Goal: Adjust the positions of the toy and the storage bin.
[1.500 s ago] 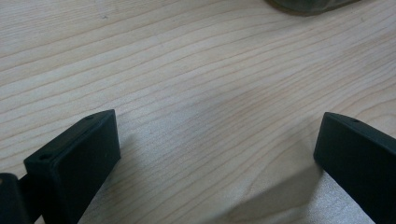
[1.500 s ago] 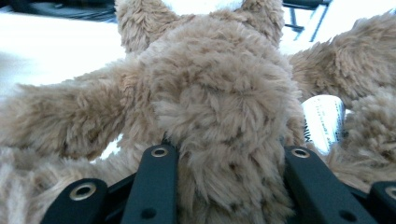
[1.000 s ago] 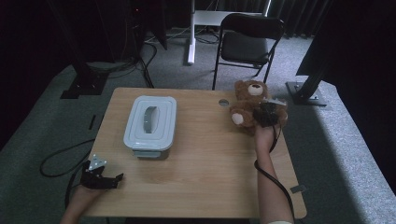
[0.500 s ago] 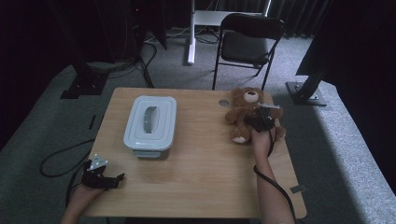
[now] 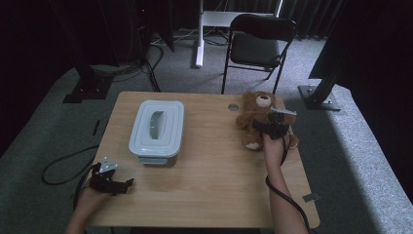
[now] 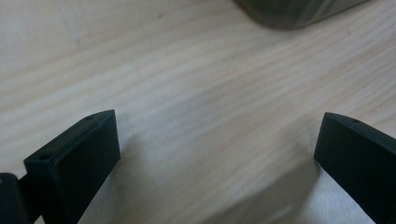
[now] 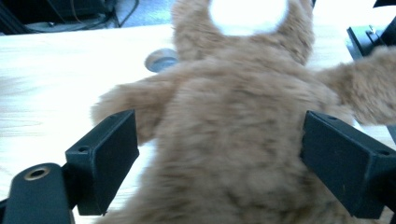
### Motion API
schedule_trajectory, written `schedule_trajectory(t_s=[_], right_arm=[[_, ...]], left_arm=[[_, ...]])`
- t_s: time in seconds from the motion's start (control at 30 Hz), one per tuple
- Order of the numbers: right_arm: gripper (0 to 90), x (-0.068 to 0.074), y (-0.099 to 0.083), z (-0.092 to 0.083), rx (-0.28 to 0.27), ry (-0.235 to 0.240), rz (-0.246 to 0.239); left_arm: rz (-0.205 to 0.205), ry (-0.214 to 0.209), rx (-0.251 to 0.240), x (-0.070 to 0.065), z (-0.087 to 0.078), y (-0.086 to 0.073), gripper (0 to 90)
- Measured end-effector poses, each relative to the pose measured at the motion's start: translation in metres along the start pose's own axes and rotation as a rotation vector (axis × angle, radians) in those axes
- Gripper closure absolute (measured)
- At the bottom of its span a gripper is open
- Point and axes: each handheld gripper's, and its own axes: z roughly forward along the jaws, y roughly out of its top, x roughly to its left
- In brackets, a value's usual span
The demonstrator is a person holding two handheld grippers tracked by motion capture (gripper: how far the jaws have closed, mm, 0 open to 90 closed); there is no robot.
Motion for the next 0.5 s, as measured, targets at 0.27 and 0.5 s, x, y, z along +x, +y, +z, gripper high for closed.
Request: schedule_trajectory(t_s=[0.27,0.5], right_arm=[[11.5,0.029,0.005,-0.010,-0.030,0.079,-0.046],[11.6,0.058,0.000,-0.002,-0.017,0.132,-0.107]], left_arm=[[-0.032,0.002,-0.032,0.010,0.003,0.012,0.9],[-0.036,0.025,-0.043,0.020,0.010,0.025,0.9]])
